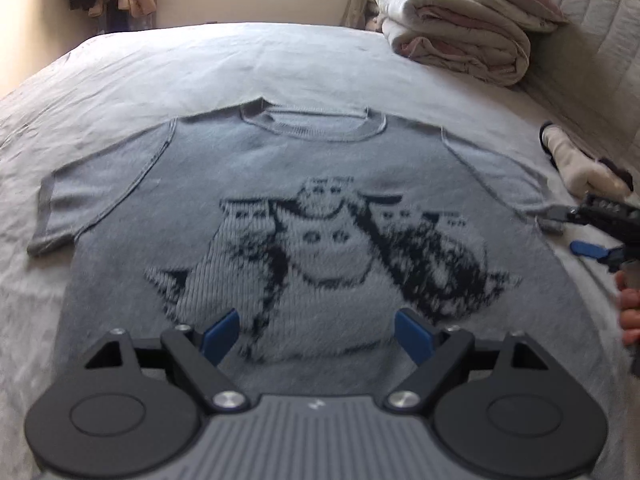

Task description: Fold clothes

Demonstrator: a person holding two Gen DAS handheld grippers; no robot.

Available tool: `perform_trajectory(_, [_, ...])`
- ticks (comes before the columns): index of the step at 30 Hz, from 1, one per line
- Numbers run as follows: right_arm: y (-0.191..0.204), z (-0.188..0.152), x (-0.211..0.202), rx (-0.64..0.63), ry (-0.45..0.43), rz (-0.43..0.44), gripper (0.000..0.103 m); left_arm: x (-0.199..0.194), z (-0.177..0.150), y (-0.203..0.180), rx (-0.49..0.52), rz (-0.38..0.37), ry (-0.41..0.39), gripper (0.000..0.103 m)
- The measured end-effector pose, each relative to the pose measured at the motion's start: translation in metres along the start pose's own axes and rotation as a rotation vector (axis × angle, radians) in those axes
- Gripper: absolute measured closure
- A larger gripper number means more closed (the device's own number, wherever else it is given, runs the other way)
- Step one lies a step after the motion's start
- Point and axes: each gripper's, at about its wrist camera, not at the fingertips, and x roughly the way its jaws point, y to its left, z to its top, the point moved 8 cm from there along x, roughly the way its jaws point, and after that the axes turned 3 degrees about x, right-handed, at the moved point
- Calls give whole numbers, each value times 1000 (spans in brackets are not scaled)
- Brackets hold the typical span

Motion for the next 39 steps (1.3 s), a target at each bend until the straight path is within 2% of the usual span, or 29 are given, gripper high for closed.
perform_trajectory(2, [0,6,6,11,-25,-13,25,1,4,1,-34,-20,-1,17])
perform_trajectory(5, [2,13,14,3,-56,-65,36,5,5,4,-67,-47,22,17])
perform_trajectory(7, [4,16,18,2,-66,-103,39,9,3,8,-70,-32,35,17])
perform_trajectory(8, [5,17,19,-6,-67,-116,51,11,3,10,-69,-22,41,17])
perform_trajectory(10, [9,20,22,-20,-71,-140,66,13,2,14,-74,-9,51,18])
perform_trajectory(11, [10,20,24,-22,-70,-149,81,13,3,16,-84,-16,53,18])
perform_trajectory(13, [15,22,25,-23,-74,-156,91,13,5,19,-103,-30,55,18])
perform_trajectory(20, [57,31,19,-101,-98,-104,93,6,12,31,-126,-20,37,18])
perform_trajectory(28, [137,19,24,-264,-53,-3,94,4,15,46,-190,-28,41,18])
perform_trajectory(34, [186,-13,43,-410,22,62,94,3,16,54,-213,-22,43,18])
perform_trajectory(39, [204,-53,63,-548,141,109,96,2,15,58,-220,-24,45,18])
